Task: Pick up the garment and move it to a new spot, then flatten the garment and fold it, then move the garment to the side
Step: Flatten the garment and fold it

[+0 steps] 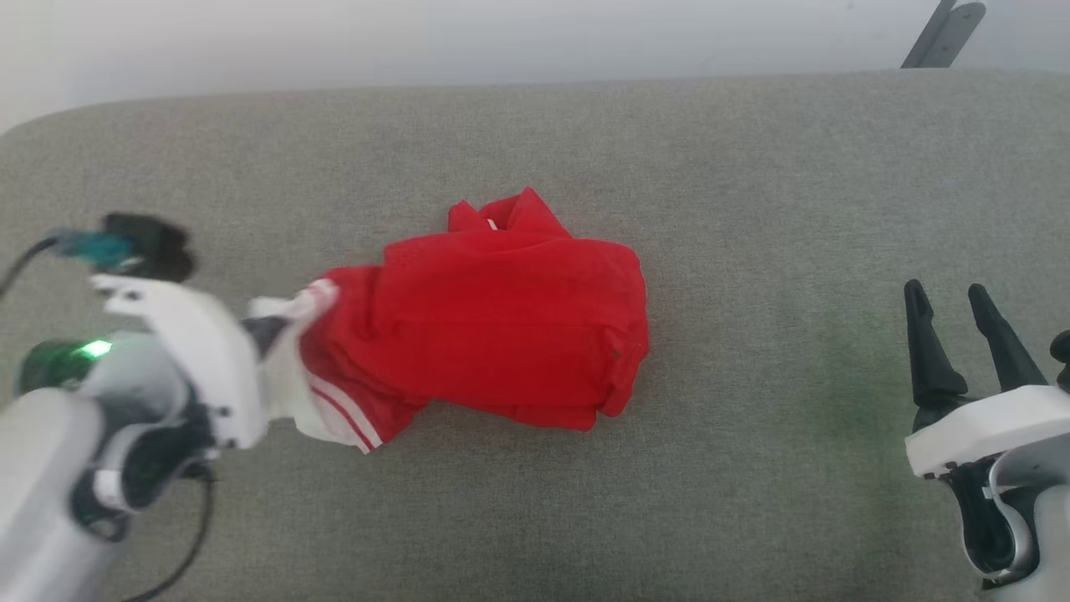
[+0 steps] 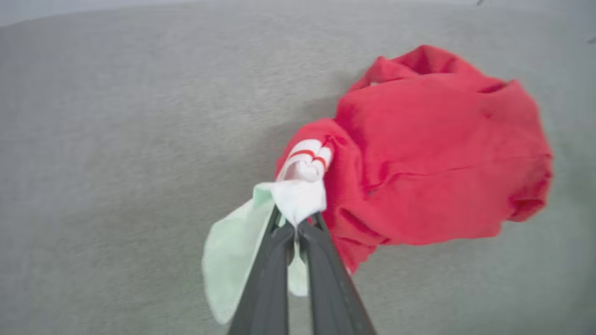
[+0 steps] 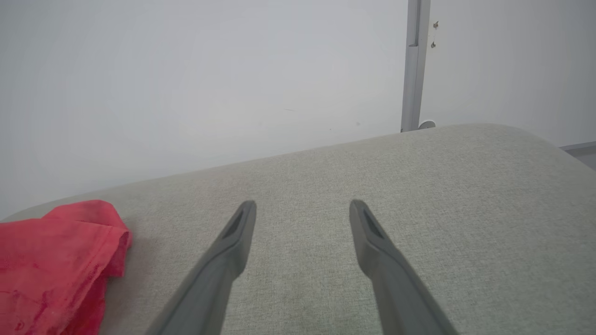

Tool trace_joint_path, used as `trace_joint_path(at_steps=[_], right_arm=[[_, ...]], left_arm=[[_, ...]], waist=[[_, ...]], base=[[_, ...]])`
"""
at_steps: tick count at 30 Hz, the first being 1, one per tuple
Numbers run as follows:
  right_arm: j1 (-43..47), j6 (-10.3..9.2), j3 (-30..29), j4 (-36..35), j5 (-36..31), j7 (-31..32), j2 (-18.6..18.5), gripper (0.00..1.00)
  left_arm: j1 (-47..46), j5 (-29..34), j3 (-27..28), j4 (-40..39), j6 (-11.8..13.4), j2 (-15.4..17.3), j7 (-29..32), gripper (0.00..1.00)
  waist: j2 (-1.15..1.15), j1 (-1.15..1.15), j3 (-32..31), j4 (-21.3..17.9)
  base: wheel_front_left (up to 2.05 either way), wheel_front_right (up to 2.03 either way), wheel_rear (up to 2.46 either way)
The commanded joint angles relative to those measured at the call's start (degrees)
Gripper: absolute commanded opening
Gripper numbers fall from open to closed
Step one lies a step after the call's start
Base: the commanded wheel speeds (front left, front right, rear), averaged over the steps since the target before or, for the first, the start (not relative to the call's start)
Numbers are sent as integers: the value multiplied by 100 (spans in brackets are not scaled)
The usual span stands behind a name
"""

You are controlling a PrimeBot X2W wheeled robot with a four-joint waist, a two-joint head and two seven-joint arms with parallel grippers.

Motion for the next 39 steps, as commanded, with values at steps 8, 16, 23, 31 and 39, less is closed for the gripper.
trace_joint_path(at_steps=[8, 16, 23, 31, 39], right_arm=[[-11, -2, 81, -45, -9, 57, 19, 100], [-5, -2, 110, -28, 3, 47, 53, 100], [-280, -2, 236, 32, 68, -24, 90, 100], [-393, -2, 310, 202, 139, -147, 53, 100], [-239, -2, 375, 284, 151, -99, -19, 100]], left_arm=[[-512, 140, -683, -1002, -99, -538, 562, 0], [-600, 270, -1587, -1182, -445, -1271, 744, 0], [-789, 538, -2152, -375, -945, -1908, 430, 0], [-980, 769, -2322, 526, -1307, -2219, -14, 40], [-1029, 842, -2172, 620, -1388, -2126, -364, 100]], waist=[[0, 0, -72, -145], [0, 0, -53, -278], [0, 0, 241, -445], [0, 0, 310, -463], [0, 0, 46, -273]], base=[[0, 0, 0], [0, 0, 0], [0, 0, 0], [0, 0, 0], [0, 0, 0]])
